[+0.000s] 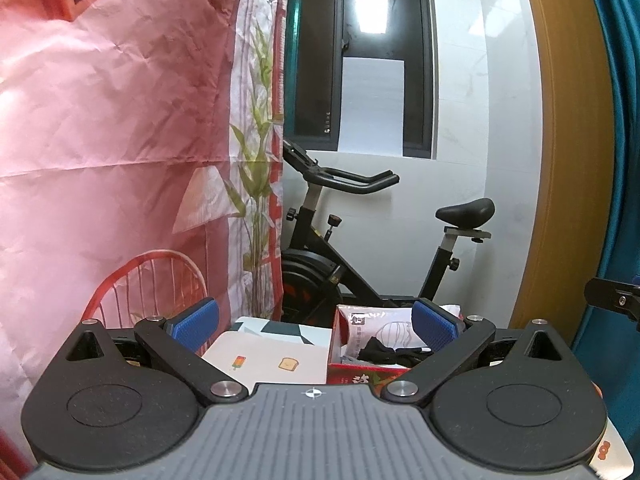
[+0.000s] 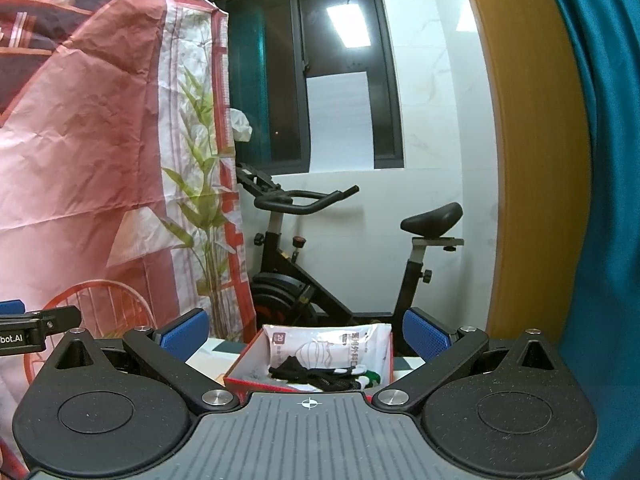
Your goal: Organize soft objects
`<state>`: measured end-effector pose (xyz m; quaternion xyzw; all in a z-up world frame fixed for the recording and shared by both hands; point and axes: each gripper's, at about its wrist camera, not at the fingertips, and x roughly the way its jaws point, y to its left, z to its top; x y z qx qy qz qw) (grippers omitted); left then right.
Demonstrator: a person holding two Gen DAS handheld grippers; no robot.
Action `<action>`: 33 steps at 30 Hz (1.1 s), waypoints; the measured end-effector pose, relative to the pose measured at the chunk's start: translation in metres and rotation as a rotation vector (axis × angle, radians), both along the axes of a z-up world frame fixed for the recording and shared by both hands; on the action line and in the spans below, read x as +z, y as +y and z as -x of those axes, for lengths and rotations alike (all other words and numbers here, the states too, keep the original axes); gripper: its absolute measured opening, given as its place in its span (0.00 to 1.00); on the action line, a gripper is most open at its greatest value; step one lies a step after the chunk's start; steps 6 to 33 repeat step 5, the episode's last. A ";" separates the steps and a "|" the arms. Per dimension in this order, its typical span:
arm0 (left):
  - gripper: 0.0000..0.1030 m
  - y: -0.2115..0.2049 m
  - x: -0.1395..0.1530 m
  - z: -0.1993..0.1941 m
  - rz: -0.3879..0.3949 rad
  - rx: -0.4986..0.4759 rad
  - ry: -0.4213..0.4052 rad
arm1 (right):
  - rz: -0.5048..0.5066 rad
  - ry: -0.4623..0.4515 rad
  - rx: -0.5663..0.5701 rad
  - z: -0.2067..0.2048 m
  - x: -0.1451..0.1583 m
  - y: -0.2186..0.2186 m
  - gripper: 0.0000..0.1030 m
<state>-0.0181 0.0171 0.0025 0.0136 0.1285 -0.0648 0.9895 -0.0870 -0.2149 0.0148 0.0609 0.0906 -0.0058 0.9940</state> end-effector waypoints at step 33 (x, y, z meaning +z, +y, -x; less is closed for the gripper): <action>1.00 0.000 0.000 0.002 -0.002 0.001 -0.001 | 0.000 0.005 -0.002 -0.001 -0.001 0.000 1.00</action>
